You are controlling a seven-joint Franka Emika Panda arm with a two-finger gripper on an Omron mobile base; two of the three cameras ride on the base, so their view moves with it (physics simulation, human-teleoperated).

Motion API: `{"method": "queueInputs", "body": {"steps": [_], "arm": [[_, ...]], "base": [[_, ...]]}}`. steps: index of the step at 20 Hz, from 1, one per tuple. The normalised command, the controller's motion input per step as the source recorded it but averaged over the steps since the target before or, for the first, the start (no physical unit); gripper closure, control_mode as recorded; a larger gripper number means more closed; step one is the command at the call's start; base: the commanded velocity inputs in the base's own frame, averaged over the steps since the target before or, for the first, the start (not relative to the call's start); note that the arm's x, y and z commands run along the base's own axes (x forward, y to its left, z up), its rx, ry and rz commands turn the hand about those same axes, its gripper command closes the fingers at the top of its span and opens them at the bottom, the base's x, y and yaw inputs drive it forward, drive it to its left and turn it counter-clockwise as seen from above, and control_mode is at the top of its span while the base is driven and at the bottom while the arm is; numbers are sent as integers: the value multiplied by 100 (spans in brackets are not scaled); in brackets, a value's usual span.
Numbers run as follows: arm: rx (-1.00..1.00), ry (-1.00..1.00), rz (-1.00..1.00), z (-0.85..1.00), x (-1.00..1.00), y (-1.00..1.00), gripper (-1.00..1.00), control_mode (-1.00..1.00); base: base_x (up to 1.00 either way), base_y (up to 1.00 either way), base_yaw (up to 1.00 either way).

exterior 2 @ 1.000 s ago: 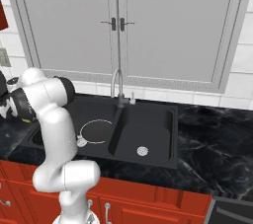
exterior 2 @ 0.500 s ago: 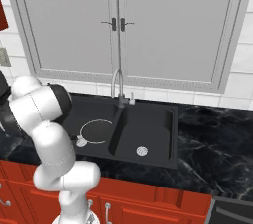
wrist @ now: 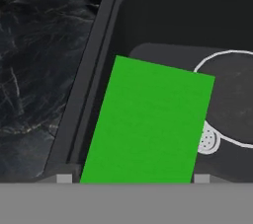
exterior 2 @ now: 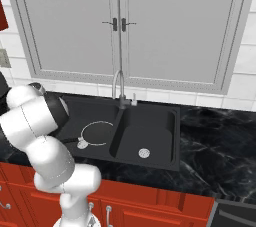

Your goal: Pick the pan and sponge and place them into the sink. Then turn on the water.

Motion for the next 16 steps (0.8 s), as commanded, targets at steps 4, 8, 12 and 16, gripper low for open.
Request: {"method": "queueInputs", "body": {"steps": [4, 8, 12, 16], "arm": [[4, 0, 0, -5, 0, -49, 100, -100], [1, 0, 0, -16, 0, -49, 100, -100], [0, 0, 0, -32, 0, -45, 100, -100], [0, 0, 0, -44, 0, -40, 100, -100]], "base": [[0, 0, 0], [0, 0, 0], [0, 0, 0], [0, 0, 0]]}}
